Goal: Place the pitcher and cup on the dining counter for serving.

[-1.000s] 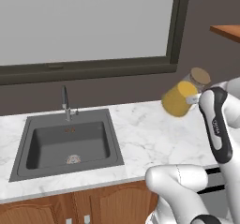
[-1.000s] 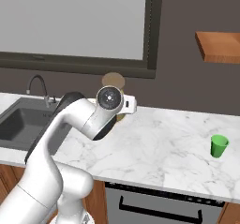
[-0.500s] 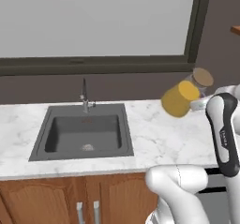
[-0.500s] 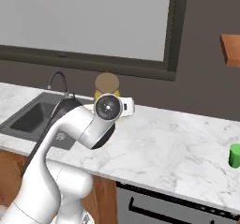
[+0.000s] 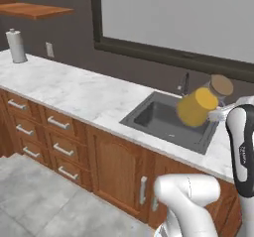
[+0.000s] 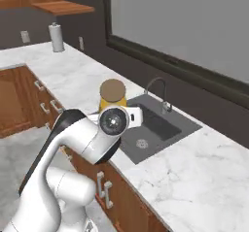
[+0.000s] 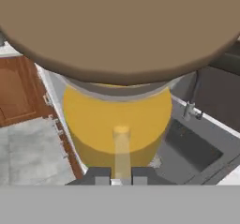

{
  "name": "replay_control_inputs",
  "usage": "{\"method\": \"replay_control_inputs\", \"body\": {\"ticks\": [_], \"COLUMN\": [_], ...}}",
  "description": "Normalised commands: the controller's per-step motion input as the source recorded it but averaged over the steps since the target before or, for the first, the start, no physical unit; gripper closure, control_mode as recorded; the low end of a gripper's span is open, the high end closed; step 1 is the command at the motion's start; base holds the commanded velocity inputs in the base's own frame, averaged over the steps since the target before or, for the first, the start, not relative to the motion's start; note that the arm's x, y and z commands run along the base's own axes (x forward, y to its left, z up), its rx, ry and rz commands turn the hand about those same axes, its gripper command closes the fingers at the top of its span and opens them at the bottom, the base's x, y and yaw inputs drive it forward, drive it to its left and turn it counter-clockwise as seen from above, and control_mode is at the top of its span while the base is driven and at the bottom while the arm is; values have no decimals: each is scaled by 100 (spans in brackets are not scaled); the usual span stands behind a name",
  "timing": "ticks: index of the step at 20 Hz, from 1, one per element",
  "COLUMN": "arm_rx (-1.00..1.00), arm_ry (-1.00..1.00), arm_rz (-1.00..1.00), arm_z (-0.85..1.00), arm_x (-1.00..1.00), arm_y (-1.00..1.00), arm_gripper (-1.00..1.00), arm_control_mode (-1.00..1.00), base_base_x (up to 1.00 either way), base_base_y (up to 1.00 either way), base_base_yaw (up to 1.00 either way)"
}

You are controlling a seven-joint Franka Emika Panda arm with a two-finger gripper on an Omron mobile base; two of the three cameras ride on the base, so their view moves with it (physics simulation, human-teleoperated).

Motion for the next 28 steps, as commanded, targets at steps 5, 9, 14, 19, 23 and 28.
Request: {"method": "replay_control_inputs", "body": {"ticks": [5, 9, 14, 19, 23, 28], "arm_rx": [0, 0, 0, 0, 0, 0], "arm_ry": [0, 0, 0, 0, 0, 0], "arm_rz": [0, 0, 0, 0, 0, 0], "arm_z": [0, 0, 0, 0, 0, 0], "arm_x": [0, 0, 0, 0, 0, 0], "arm_y": [0, 0, 0, 0, 0, 0], "arm_gripper": [100, 100, 100, 100, 100, 100], "arm_control_mode": [100, 100, 100, 100, 100, 100], "base_base_x": [-19, -8, 0, 23, 35, 34], "base_base_y": [0, 0, 0, 3, 8, 2], "base_base_yaw": [100, 100, 99, 90, 88, 89]}}
